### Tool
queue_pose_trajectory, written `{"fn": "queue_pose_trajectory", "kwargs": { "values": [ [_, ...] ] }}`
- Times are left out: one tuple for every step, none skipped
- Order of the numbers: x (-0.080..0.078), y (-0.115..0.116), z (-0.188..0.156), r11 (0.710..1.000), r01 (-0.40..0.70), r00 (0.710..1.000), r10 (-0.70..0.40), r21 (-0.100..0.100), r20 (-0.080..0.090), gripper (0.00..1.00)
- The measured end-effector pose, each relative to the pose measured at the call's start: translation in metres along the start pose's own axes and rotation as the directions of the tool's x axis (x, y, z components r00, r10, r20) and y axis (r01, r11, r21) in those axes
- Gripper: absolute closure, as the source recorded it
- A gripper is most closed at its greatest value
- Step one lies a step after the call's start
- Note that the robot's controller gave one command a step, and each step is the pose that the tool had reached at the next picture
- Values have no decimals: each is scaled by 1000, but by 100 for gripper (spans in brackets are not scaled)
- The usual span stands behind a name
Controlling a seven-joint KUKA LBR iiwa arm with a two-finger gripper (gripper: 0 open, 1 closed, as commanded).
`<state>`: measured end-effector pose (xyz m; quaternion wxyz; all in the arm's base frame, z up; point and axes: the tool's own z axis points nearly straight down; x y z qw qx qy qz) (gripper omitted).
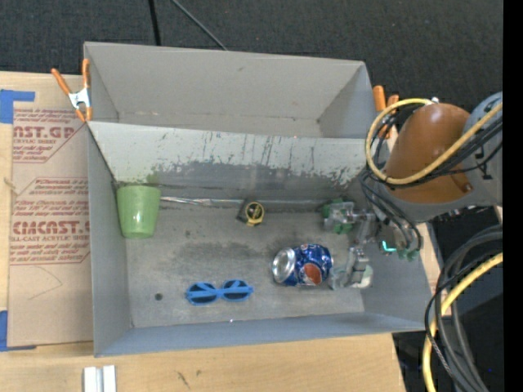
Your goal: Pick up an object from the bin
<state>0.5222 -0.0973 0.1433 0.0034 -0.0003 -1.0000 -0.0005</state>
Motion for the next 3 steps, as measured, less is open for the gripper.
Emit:
{"fn": "queue_pose_trajectory", "kwargs": {
  "values": [
    [13,39,74,1000,13,1000,-13,-2,0,0],
    [11,37,69,1000,12,1000,-12,1,7,100],
    [16,77,-57,1000,20,1000,-20,0,15,100]
  ]
}}
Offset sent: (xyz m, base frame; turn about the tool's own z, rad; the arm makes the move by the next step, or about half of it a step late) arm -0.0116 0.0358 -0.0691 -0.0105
